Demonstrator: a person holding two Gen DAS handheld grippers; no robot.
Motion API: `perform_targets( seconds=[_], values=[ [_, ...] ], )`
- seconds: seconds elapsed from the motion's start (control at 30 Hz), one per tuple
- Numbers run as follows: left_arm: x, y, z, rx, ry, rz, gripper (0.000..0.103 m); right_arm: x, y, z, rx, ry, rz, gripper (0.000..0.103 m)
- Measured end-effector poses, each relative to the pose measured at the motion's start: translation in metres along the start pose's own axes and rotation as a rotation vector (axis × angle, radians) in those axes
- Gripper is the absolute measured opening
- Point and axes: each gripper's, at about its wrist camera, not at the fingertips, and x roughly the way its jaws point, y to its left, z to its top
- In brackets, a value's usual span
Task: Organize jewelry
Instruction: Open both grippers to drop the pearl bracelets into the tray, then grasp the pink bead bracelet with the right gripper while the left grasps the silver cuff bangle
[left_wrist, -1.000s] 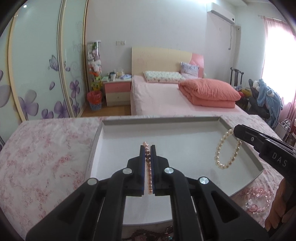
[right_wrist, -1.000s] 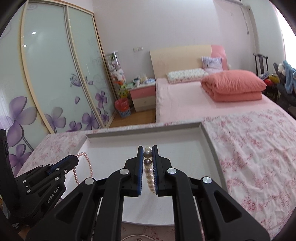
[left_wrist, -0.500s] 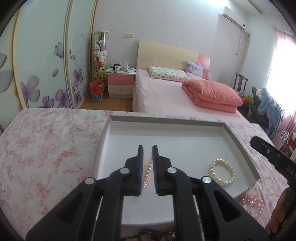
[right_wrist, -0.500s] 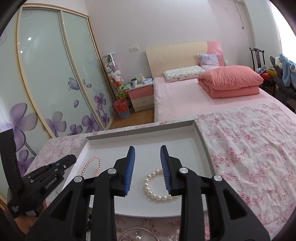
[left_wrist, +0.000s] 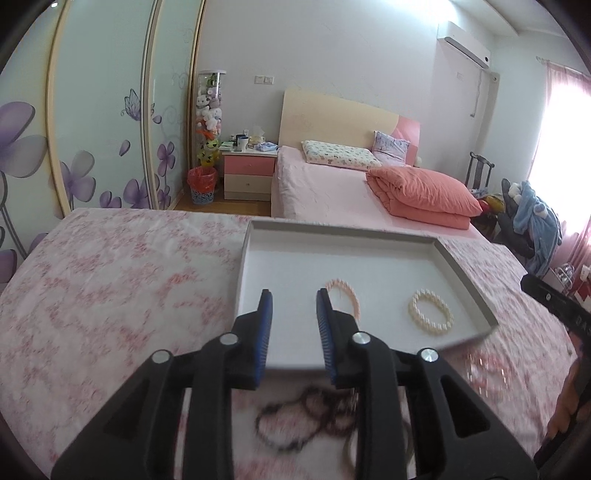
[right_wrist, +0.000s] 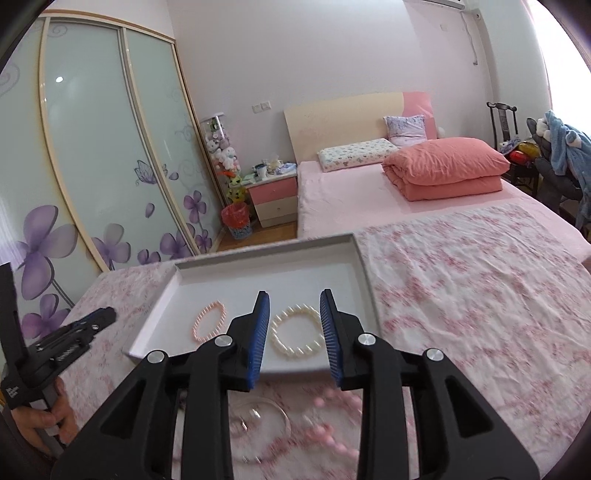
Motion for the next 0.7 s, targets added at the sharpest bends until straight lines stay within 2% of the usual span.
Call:
perform_targets(
  seconds=[0.2,0.53,0.67,0.7],
  values=[
    [-0.024,0.013,-0.031,-0.009,0.023,0.006,0.035,-0.008,-0.023,-0.023,0.005,0.07,-0.049,0.03],
    [-0.025,0.027,-0.061,-0.013,0.075,0.045,0.048,0.016,-0.049,-0.06,-0.01,0.252,-0.149,0.03],
    [-0.023,0.03,-0.064,-0.016,0.083,0.05,0.051,0.025,-0.047,-0.062,-0.056,0.288,-0.175,0.048],
    [-0.023,0.031,-0.065,-0.018,0.087,0.049,0.052,0.026,-0.046,-0.063,-0.071,0.295,-0.182,0.048]
  ],
)
